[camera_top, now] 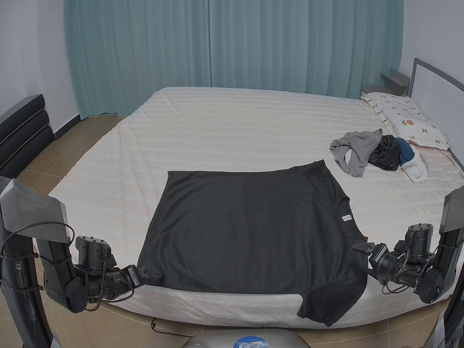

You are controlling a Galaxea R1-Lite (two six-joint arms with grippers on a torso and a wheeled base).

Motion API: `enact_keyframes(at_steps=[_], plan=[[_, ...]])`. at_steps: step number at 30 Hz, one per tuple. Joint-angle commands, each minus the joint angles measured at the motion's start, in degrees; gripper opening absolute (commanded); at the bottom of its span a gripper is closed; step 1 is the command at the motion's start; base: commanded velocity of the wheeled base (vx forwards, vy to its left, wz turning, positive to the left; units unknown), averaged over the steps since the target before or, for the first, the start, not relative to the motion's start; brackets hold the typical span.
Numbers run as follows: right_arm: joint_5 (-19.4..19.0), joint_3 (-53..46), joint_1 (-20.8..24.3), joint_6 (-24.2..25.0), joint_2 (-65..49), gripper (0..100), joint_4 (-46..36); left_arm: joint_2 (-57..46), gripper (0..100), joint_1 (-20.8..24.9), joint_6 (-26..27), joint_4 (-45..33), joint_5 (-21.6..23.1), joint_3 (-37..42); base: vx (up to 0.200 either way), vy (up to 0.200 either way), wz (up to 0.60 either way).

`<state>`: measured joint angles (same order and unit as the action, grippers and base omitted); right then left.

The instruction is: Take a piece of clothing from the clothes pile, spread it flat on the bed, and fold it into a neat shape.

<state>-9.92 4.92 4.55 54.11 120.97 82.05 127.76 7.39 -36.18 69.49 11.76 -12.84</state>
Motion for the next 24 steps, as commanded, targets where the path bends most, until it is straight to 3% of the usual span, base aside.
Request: enact_keyframes(at_steps=[1, 2, 9, 21, 22, 24], plan=[[-0.01, 0.00, 0.02, 0.03, -0.21, 100, 0.03, 1.00, 100, -0.80, 0.32, 1.00, 3.27, -0.52, 0.000, 0.000, 0.00], [-0.01, 0.00, 0.02, 0.03, -0.12, 100, 0.03, 1.53, 100, -1.59, 1.99, 1.18, 5.81, -1.14, 0.000, 0.000, 0.00], [-0.01, 0.00, 0.11, -0.06, -0.03, 100, 0.03, 5.66, 100, -3.43, 12.71, 2.23, 6.34, -3.34, 0.000, 0.000, 0.00], [-0.01, 0.00, 0.02, -0.06, 0.94, 100, 1.62, 6.45, 100, -3.26, 13.33, 3.46, 6.96, -3.95, 0.000, 0.000, 0.00], [0.08, 0.00, 0.02, -0.06, 1.11, 100, 1.70, 6.36, 0, -3.26, 13.33, 3.46, 6.96, -3.95, 0.000, 0.000, 0.00], [0.08, 0.00, 0.02, -0.06, 1.11, 100, 1.70, 6.36, 0, -3.43, 13.33, 3.46, 6.96, -3.86, 0.000, 0.000, 0.00]])
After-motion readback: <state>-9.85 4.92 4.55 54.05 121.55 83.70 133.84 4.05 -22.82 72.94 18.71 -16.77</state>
